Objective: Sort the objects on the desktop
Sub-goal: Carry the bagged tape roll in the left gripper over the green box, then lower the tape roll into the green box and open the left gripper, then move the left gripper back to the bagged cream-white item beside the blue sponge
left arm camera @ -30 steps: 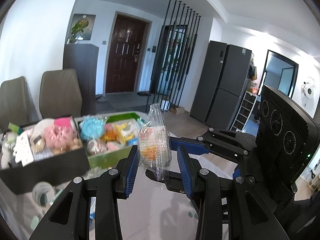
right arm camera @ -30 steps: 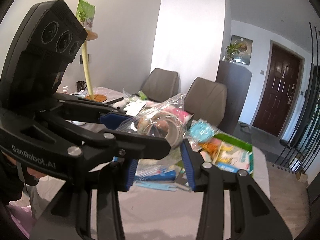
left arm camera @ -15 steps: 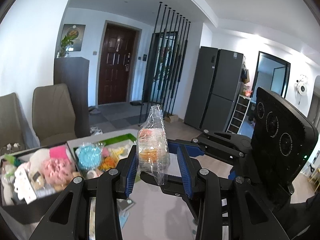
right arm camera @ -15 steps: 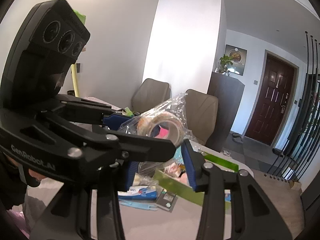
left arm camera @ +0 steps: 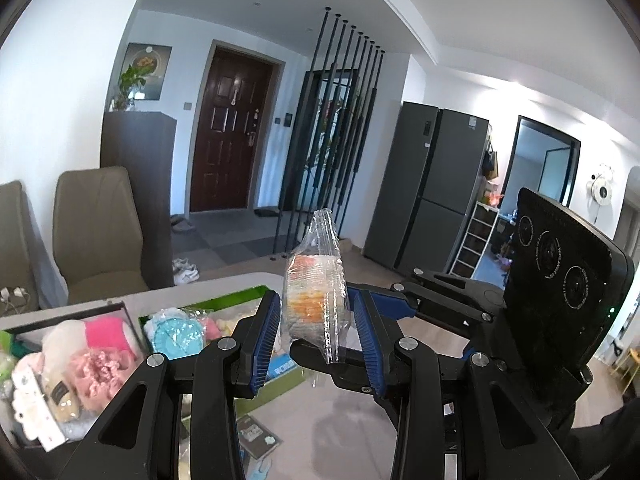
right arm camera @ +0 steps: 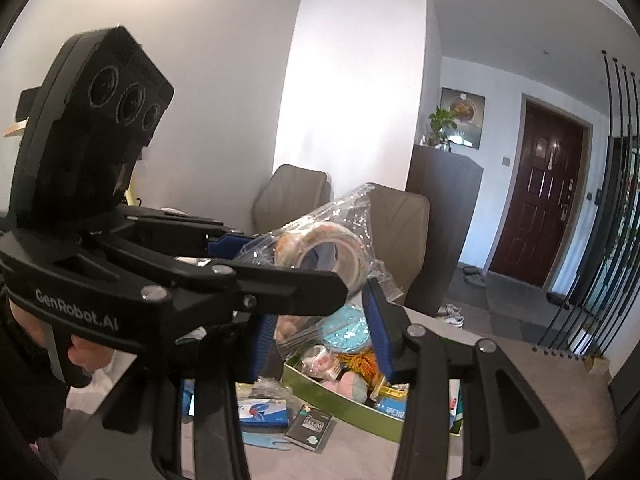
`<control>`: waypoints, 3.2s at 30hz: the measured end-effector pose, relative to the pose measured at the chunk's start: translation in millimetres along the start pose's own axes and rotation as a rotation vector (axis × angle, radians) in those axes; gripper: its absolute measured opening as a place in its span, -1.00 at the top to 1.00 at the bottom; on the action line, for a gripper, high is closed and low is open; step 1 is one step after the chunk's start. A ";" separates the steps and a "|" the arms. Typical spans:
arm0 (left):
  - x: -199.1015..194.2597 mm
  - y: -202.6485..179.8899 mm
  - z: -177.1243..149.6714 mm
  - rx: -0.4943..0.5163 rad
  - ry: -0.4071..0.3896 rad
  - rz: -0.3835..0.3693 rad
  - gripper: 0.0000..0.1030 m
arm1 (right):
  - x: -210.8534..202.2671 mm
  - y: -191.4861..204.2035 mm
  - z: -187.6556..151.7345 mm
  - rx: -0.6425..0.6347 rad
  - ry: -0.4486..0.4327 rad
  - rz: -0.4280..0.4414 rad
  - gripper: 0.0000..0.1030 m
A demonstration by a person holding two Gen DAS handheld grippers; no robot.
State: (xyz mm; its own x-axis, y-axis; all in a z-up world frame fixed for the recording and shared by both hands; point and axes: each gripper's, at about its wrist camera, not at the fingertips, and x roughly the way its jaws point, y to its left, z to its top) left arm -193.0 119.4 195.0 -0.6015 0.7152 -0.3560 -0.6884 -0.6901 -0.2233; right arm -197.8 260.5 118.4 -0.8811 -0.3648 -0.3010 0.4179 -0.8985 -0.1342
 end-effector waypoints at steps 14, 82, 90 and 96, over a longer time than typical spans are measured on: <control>72.0 63.6 -24.1 -0.158 0.060 -0.088 0.42 | 73.2 -40.8 -33.8 0.075 0.137 0.001 0.17; 38.2 121.0 -35.8 -0.238 0.024 0.289 -0.99 | 74.1 -69.0 -58.7 0.114 0.059 -0.222 -1.00; 10.9 121.7 -32.9 -0.174 0.012 0.449 -0.99 | 65.2 -67.6 -53.8 0.119 0.029 -0.219 -1.00; -15.3 112.8 -32.7 -0.132 -0.026 0.522 -0.99 | 55.6 -60.0 -48.1 0.125 0.006 -0.189 -1.00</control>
State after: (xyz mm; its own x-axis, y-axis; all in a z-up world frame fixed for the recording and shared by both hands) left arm -248.2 26.9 145.6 -0.8610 0.2747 -0.4280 -0.2396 -0.9614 -0.1351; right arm -261.2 305.9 64.3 -0.9396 -0.1861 -0.2874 0.2147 -0.9741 -0.0711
